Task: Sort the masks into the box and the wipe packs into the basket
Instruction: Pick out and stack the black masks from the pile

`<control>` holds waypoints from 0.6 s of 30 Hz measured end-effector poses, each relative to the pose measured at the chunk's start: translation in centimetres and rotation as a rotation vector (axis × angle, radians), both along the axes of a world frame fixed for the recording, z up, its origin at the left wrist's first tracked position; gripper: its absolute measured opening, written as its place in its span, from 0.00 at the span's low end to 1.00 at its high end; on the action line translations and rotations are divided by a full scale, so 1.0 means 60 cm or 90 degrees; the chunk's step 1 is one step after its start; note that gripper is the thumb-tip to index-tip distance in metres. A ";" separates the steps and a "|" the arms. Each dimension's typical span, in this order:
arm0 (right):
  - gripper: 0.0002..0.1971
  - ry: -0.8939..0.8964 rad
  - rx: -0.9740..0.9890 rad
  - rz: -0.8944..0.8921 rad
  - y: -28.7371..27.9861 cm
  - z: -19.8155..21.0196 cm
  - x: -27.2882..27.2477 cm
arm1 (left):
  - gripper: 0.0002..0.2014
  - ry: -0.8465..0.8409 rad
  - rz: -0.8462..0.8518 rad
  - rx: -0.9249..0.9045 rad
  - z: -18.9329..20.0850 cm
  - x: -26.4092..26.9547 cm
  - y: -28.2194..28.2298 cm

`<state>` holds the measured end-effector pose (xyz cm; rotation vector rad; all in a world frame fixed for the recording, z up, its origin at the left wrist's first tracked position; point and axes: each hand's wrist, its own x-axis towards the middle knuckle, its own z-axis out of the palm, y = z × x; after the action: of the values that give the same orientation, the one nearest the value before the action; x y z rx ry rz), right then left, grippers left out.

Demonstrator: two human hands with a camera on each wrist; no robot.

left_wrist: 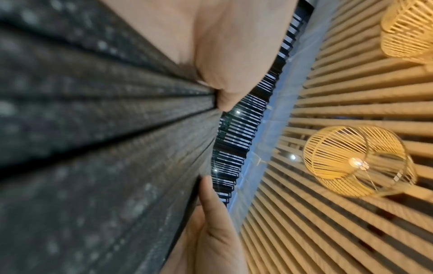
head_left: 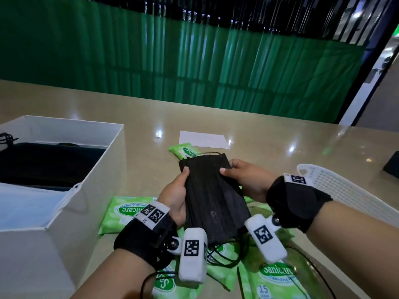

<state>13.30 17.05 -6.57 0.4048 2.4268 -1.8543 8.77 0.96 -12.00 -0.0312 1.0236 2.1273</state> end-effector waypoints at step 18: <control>0.38 0.234 -0.118 0.016 -0.009 0.017 0.063 | 0.27 0.657 -0.005 -0.286 0.116 0.030 -0.001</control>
<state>17.06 16.50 -5.56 0.0209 2.4176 -2.2907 10.60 0.91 -5.04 0.9247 2.0459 1.8172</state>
